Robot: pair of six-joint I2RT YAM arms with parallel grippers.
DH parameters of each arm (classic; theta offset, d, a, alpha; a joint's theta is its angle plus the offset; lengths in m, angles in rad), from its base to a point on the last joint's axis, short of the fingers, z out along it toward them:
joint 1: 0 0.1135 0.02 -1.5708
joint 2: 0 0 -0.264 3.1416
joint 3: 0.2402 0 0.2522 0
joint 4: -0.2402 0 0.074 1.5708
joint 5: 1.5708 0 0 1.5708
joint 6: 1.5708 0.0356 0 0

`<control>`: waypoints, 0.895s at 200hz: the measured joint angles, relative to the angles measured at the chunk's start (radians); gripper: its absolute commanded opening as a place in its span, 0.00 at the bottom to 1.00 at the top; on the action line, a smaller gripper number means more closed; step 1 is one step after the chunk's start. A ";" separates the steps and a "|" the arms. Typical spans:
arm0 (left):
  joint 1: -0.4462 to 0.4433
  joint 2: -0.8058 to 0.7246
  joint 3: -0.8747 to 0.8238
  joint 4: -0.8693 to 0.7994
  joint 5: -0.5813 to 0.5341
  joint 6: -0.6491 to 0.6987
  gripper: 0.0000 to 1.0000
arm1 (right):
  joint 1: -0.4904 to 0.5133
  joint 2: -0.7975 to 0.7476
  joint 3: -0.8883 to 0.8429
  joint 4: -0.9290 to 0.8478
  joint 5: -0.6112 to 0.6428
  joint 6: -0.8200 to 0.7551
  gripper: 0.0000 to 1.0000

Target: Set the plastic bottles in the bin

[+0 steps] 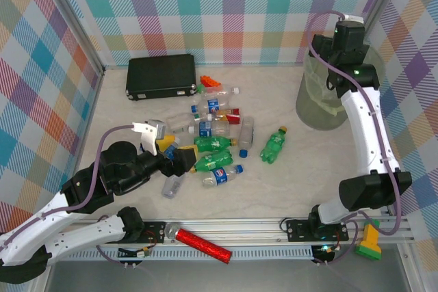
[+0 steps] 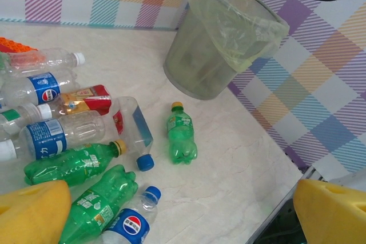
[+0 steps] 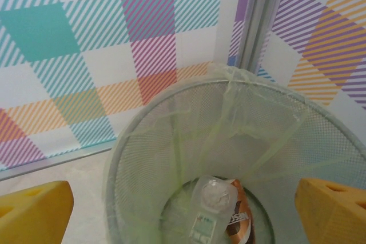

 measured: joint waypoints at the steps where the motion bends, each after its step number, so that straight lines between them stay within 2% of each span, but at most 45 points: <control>1: 0.000 0.000 0.000 0.000 0.000 0.000 1.00 | 0.000 -0.003 0.000 -0.002 -0.002 0.002 0.99; 35: 0.000 0.009 -0.004 0.000 -0.010 -0.008 0.99 | 0.009 -0.097 -0.039 -0.045 -0.061 0.060 0.99; 66: 0.000 0.048 -0.009 -0.001 -0.047 -0.038 1.00 | 0.032 -0.217 -0.170 -0.069 -0.124 0.124 0.99; 109: 0.000 0.106 -0.016 0.000 -0.095 -0.074 1.00 | 0.148 -0.365 -0.396 -0.090 -0.167 0.206 0.99; 140: 0.000 0.125 -0.027 0.002 -0.099 -0.091 1.00 | 0.240 -0.400 -0.495 -0.107 -0.167 0.258 0.99; 179: 0.000 0.124 -0.055 0.003 -0.099 -0.109 0.99 | 0.299 -0.389 -0.582 -0.138 -0.165 0.334 0.99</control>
